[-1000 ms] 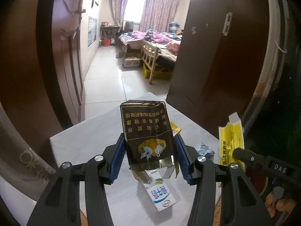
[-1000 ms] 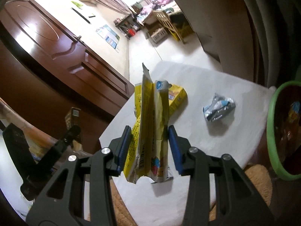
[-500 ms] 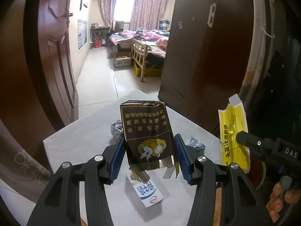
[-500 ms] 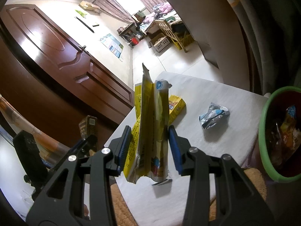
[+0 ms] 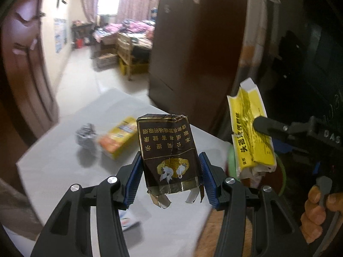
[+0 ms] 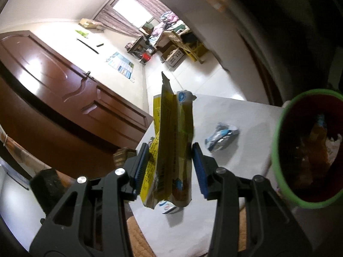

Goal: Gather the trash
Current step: 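Carry both items over the green bin and open both tools to drop them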

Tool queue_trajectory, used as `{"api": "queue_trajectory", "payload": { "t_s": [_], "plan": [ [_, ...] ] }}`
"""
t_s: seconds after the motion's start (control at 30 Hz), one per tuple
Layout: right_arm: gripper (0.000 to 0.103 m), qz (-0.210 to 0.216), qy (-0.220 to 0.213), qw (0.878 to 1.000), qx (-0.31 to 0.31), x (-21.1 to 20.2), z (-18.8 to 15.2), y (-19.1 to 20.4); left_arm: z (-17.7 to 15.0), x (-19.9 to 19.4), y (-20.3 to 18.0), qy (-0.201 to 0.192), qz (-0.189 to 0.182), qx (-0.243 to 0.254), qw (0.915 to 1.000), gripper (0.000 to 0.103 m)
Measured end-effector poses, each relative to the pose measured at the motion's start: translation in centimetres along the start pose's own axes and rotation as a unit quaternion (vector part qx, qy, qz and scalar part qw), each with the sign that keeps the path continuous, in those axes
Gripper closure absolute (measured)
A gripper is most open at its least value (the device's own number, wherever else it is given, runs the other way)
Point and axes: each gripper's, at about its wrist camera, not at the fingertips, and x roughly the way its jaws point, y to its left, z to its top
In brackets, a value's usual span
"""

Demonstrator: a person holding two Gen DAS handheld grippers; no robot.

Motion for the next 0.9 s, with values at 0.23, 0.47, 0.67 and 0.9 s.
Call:
{"api": "queue_trajectory", "payload": {
  "t_s": [0.23, 0.47, 0.67, 0.9],
  "plan": [
    [0.063, -0.056, -0.053, 0.996, 0.052, -3.7, 1.5, -5.6, -1.2, 5.0, -4.8, 0.047, -0.052, 0.030, 0.9971, 0.054],
    [0.063, -0.118, -0.100, 0.980, 0.121, -7.3, 1.7, -11.9, -0.4, 9.3, -10.7, 0.103, -0.108, 0.060, 0.9869, 0.054],
    [0.056, -0.155, -0.107, 0.973, 0.134, -8.2, 1.4, -13.8, 0.5, 11.2, -14.4, 0.126, -0.138, 0.077, 0.9793, 0.046],
    [0.040, -0.187, -0.109, 0.965, 0.149, -7.7, 1.3, -15.1, 0.4, 10.6, -13.6, 0.116, -0.135, 0.072, 0.9813, 0.020]
  ]
}}
